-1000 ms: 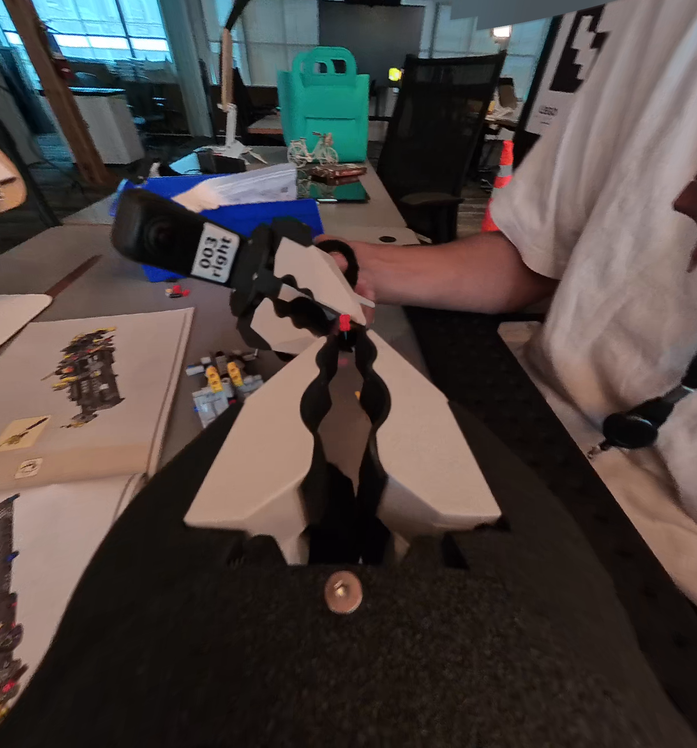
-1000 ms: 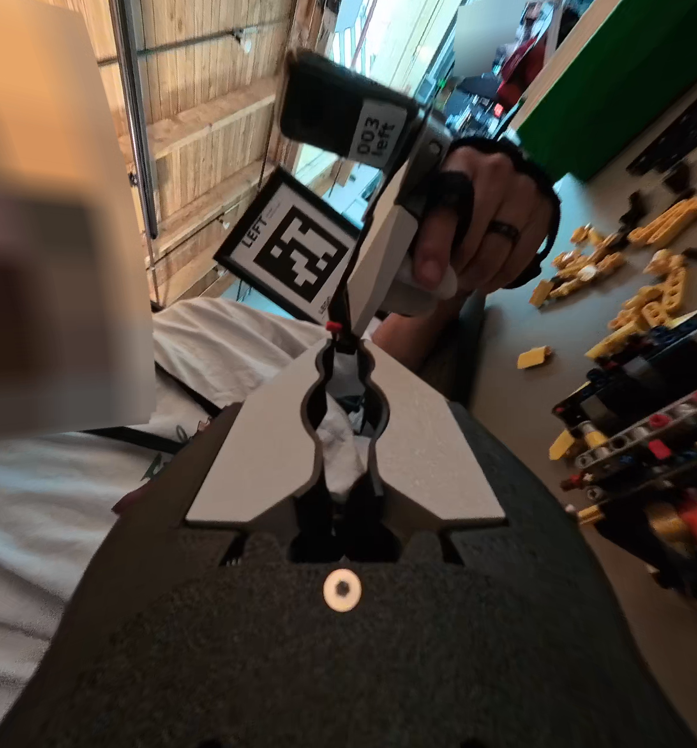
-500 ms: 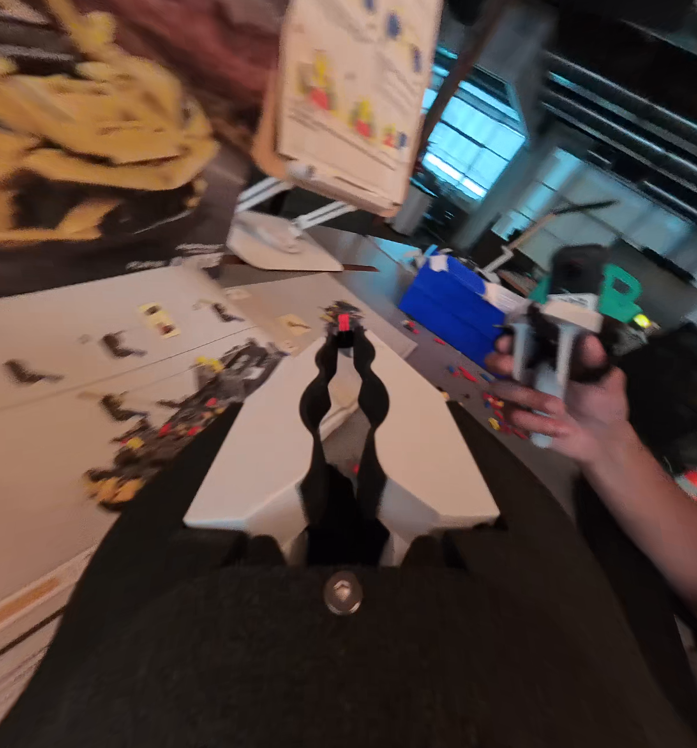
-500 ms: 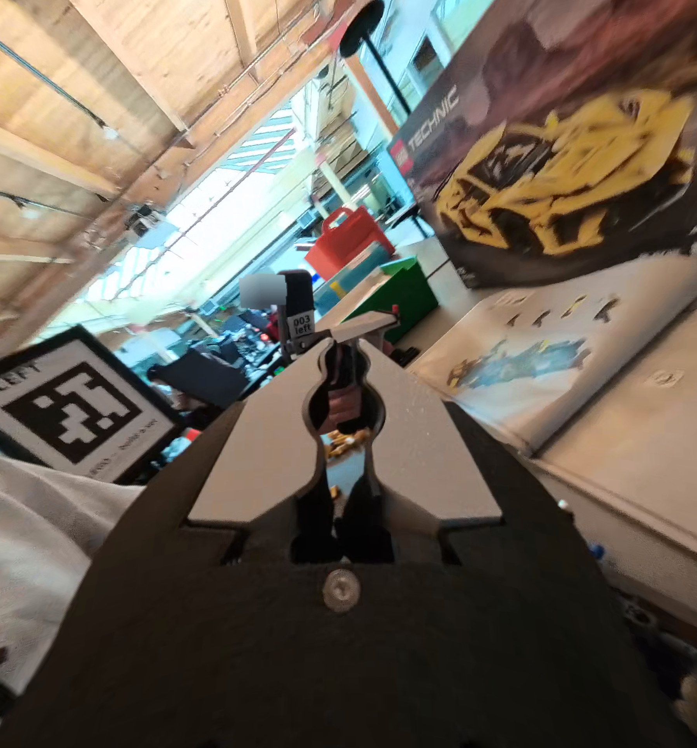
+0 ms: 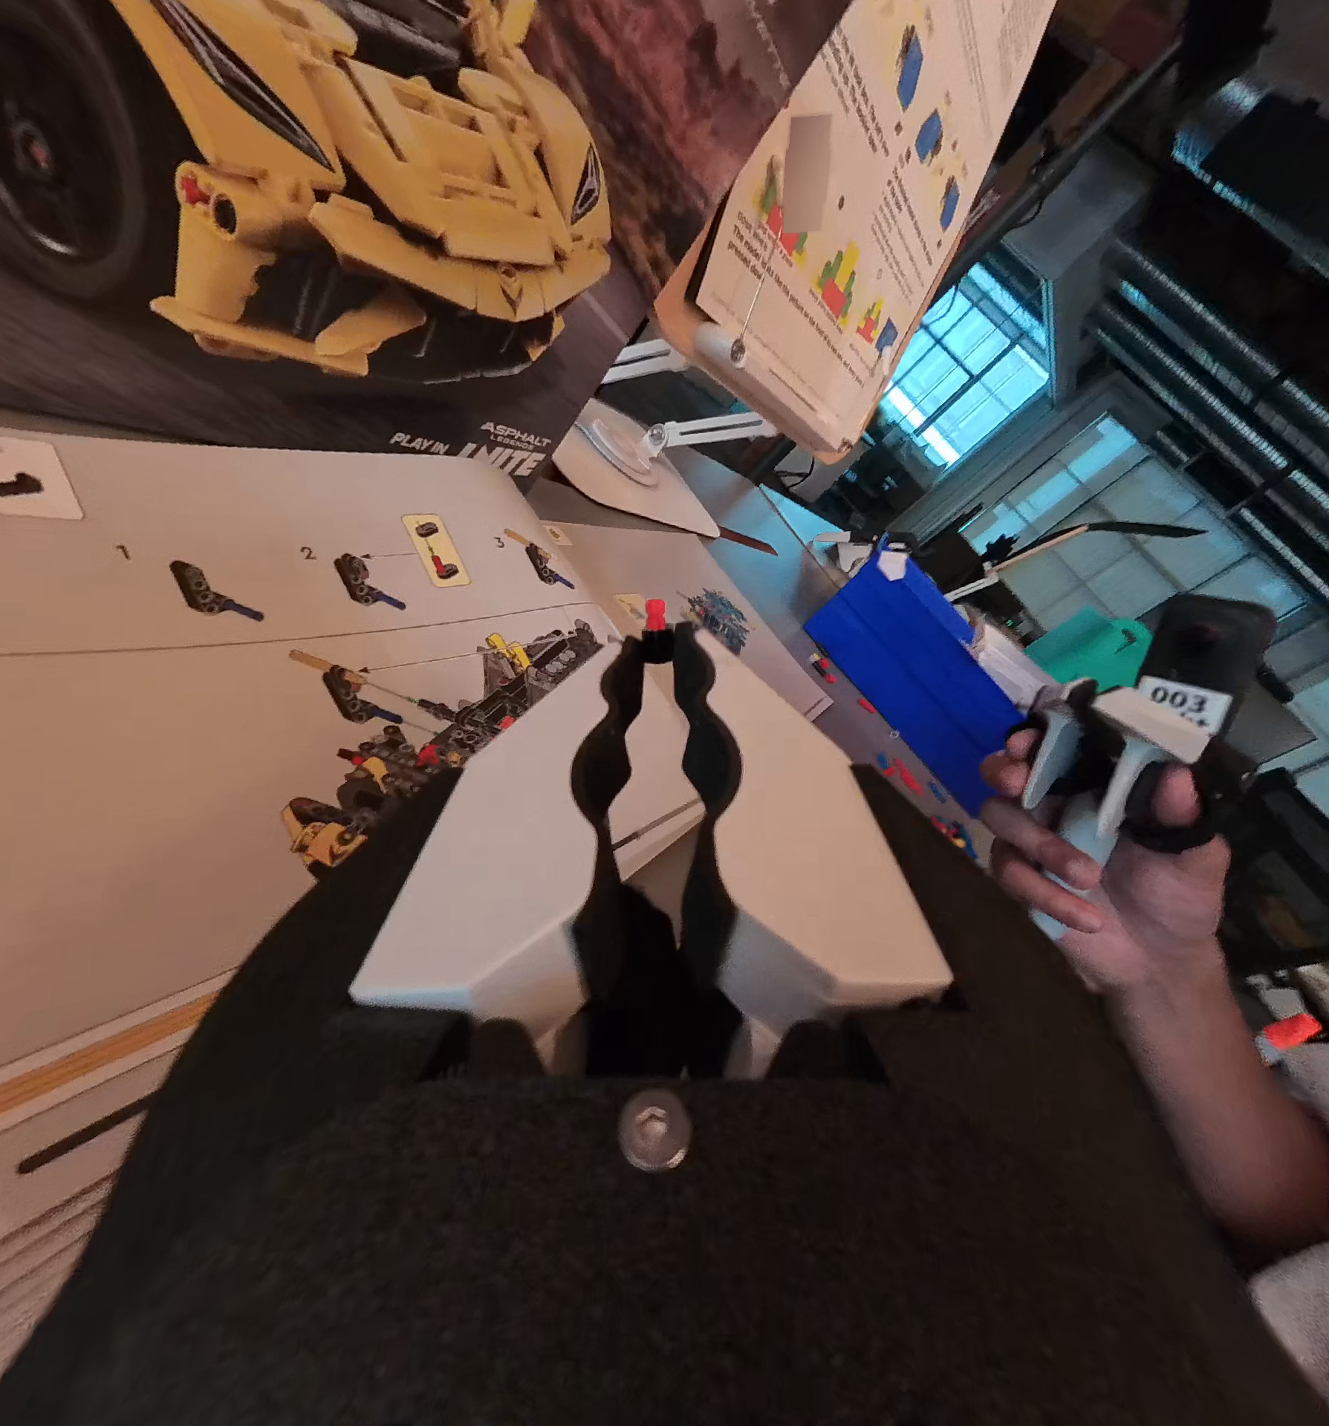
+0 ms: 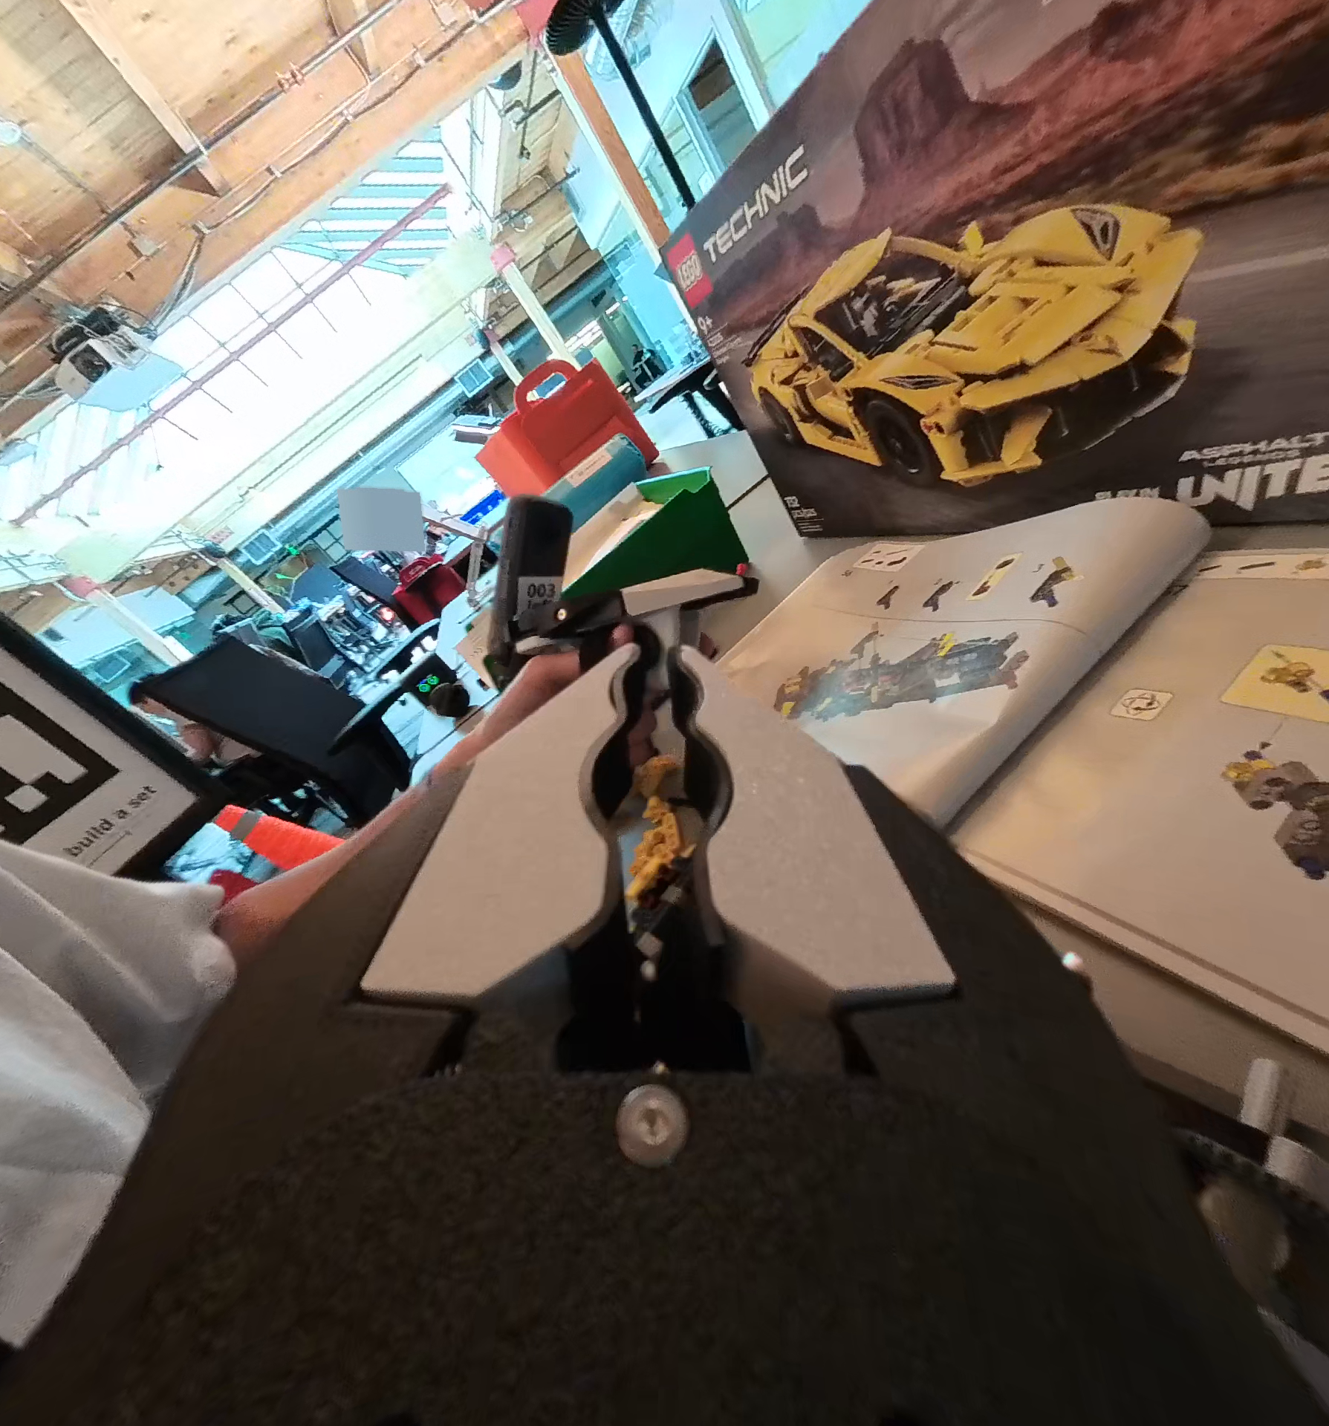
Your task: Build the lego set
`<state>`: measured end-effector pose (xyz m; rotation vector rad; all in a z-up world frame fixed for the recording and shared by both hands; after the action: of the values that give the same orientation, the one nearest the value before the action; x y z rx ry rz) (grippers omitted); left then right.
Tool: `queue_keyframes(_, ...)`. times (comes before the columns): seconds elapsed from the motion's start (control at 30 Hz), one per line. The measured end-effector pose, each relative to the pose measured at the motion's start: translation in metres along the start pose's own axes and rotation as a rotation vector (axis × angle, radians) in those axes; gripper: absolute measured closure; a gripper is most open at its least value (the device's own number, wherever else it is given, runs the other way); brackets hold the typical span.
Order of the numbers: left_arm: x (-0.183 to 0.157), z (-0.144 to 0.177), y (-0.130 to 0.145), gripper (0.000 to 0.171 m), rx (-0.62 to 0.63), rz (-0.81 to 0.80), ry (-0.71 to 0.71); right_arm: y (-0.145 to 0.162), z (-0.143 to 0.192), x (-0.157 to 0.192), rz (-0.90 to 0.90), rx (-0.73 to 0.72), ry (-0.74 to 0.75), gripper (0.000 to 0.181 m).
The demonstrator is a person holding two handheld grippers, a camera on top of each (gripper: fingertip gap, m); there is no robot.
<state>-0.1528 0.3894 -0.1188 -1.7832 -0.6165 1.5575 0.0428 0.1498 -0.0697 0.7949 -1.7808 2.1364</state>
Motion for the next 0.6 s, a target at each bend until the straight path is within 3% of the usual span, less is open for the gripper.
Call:
queue_keyframes(0.3, 0.008, 0.000, 0.003, 0.167, -0.012, 0.105, 0.047, 0.008, -0.007, -0.004, 0.099, 0.029, 0.048, 0.175)
queue_keyframes(0.6, 0.009, 0.001, 0.004, 0.166, -0.008, 0.126, 0.063, 0.019, -0.016, 0.008, 0.386, 0.024, 0.076, 0.167)
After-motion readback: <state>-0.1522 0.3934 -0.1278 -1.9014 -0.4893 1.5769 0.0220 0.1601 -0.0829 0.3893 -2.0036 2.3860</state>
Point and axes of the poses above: each gripper's, where its closed fingertips meet, z back along the fingers, y out of its underside, x = y × z across the jaws, the point moved 10 cm from there along z, back along the fingers, and after that the axes turned 13 degrees about y, right-handed, at the moved point
